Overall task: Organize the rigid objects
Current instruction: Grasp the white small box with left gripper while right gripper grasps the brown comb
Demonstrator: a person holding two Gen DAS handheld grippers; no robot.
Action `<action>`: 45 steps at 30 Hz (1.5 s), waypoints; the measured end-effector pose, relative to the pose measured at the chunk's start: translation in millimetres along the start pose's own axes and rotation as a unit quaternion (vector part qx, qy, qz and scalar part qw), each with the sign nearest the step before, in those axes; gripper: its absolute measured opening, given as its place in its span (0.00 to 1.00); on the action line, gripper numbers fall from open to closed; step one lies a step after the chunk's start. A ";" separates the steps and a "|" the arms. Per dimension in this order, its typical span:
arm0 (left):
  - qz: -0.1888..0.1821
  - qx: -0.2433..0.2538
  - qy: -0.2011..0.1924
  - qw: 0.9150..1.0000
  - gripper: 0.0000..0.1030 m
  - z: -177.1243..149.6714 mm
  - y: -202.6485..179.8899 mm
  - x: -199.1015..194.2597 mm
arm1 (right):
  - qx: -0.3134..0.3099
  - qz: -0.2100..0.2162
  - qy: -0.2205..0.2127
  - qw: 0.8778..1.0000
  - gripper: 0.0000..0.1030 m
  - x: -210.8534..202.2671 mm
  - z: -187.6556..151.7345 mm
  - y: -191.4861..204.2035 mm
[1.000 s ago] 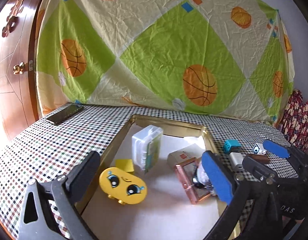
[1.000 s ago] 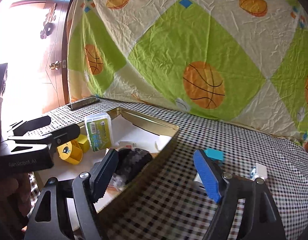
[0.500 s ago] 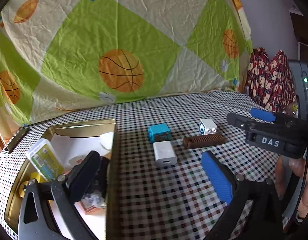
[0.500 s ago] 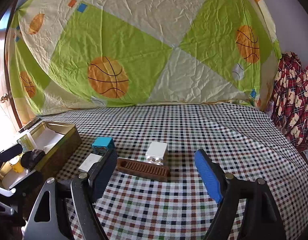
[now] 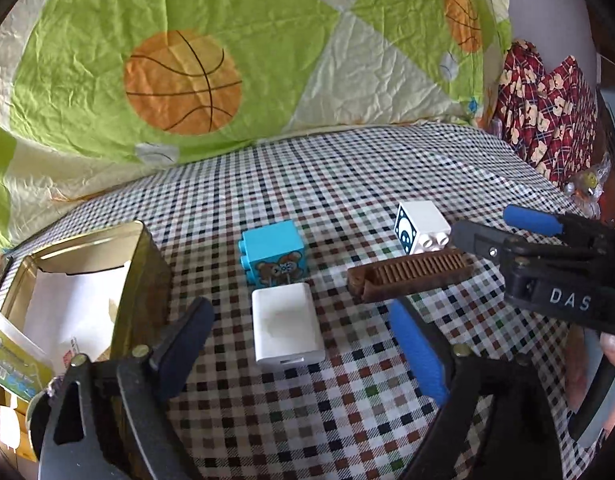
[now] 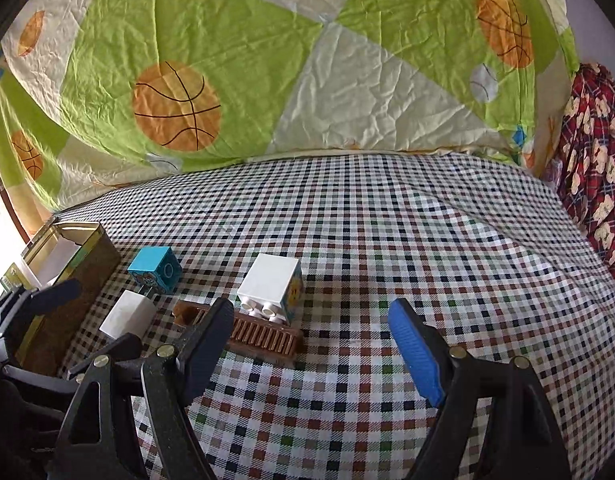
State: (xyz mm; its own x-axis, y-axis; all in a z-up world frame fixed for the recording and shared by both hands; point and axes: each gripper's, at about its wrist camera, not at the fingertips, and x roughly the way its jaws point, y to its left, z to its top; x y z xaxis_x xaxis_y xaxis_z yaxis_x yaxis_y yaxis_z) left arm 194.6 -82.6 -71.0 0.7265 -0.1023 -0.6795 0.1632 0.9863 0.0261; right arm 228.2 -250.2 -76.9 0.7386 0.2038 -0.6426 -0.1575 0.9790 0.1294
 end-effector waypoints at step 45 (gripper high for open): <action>-0.017 -0.037 0.039 0.998 0.36 -6.0 29.7 8.5 | -0.170 0.051 0.082 0.981 0.27 15.5 -25.1 63.0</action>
State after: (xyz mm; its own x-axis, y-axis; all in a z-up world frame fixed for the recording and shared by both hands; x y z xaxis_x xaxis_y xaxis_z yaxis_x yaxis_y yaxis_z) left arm 201.5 -53.4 -80.3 0.6673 -0.1289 -0.7336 0.1359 0.9894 -0.0502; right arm 213.3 -185.5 -97.6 0.5958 0.2702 -0.7563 -0.4559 0.8891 -0.0416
